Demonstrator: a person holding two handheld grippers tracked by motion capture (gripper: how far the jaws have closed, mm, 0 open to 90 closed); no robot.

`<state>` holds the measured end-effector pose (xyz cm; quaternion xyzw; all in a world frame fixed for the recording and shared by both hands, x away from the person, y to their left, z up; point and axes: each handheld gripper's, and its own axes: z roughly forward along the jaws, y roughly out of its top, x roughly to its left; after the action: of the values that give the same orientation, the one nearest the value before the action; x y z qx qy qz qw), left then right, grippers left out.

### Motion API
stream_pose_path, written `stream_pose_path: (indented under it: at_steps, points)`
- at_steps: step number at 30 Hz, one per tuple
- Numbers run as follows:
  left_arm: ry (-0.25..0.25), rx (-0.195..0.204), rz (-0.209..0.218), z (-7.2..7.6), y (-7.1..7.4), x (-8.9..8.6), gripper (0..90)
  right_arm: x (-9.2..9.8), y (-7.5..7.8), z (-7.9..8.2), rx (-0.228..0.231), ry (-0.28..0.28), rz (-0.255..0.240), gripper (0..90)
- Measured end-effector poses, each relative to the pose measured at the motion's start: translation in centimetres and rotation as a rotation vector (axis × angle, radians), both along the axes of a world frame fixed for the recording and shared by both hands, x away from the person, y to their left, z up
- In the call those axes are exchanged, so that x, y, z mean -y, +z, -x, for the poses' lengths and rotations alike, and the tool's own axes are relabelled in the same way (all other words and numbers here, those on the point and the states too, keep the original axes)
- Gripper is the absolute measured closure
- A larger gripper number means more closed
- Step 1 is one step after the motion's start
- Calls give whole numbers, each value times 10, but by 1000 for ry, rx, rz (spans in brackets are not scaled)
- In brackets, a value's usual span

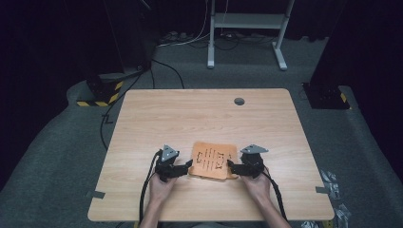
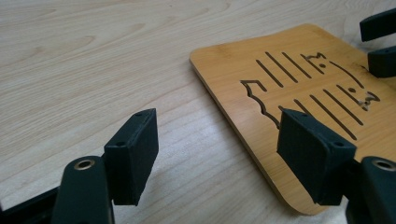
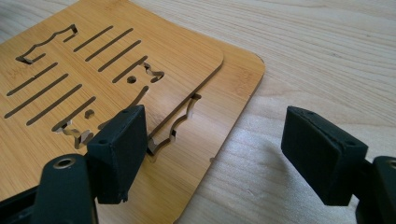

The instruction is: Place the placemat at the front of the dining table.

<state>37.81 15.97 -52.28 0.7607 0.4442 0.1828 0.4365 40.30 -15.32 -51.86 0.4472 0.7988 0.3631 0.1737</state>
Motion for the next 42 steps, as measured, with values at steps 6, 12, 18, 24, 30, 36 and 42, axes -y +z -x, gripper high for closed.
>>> stream_pose_path:
  at_steps: [6, 12, 18, 24, 30, 36, 42]
  points:
    - [-23, -11, -54, -1, -2, 5, 297, 10, 4, 0, 14, -22, -21, 228]
    - [-12, -13, -61, -1, -2, 6, 292, 30, 4, -4, 12, -65, -16, 228]
    - [-8, -12, -63, -1, -2, 6, 286, 57, 0, -9, -6, -126, -10, 272]
    - [-12, -7, -74, -1, -2, 6, 273, 79, -3, -13, -5, -174, -5, 309]
    - [-16, -8, -81, -1, -2, 6, 252, 86, -5, -20, 12, -256, 61, 230]
    - [-12, -13, -83, -1, -2, 7, 244, 85, -5, -20, 15, -272, 76, 205]
    - [-8, -22, -101, -2, -3, 8, 237, 86, -5, -20, 8, -286, 69, 194]
